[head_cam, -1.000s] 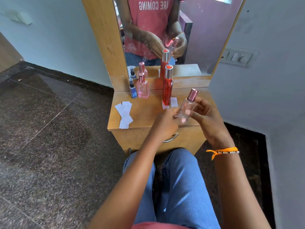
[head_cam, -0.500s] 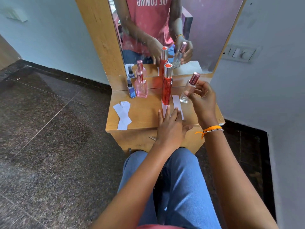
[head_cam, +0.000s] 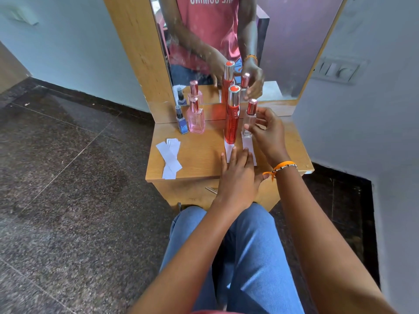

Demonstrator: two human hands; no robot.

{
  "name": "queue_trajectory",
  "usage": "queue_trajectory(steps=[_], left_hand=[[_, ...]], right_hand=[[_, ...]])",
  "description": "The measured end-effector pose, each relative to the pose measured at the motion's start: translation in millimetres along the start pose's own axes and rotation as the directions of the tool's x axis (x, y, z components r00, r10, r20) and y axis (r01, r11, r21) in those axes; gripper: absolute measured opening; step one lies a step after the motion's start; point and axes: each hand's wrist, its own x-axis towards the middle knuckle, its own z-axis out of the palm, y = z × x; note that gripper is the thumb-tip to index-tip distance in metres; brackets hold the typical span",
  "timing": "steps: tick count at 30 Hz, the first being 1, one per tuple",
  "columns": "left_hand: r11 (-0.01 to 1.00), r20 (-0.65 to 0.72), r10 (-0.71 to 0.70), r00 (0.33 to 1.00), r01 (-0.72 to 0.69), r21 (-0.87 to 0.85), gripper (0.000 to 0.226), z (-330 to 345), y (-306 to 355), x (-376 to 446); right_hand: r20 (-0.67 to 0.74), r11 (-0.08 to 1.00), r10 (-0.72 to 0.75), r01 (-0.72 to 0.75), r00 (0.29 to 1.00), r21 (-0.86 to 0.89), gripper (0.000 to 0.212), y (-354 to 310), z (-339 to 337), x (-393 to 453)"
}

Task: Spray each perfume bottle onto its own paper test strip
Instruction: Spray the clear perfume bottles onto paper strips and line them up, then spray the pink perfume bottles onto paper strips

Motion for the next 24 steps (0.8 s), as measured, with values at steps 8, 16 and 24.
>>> queue_trajectory(steps=[8, 16, 24], left_hand=[[0.987, -0.17, -0.021, 0.985, -0.006, -0.158, 0.041, -19, 1, -27], [0.92, -0.359, -0.377, 0.854, 0.3, -0.253, 0.025, -54, -64, -58], [0.826, -0.263, -0.541, 0.799, 0.446, -0.345, 0.027, -63, -114, -73]], right_hand=[[-0.23, 0.999, -0.027, 0.016, 0.973, -0.05, 0.03, -12, -7, -37], [0.078, 0.997, -0.027, 0.033, 0.997, -0.068, 0.013, -33, 50, -95], [0.327, 0.919, -0.032, 0.156, 0.944, -0.361, 0.02, -41, 114, -90]])
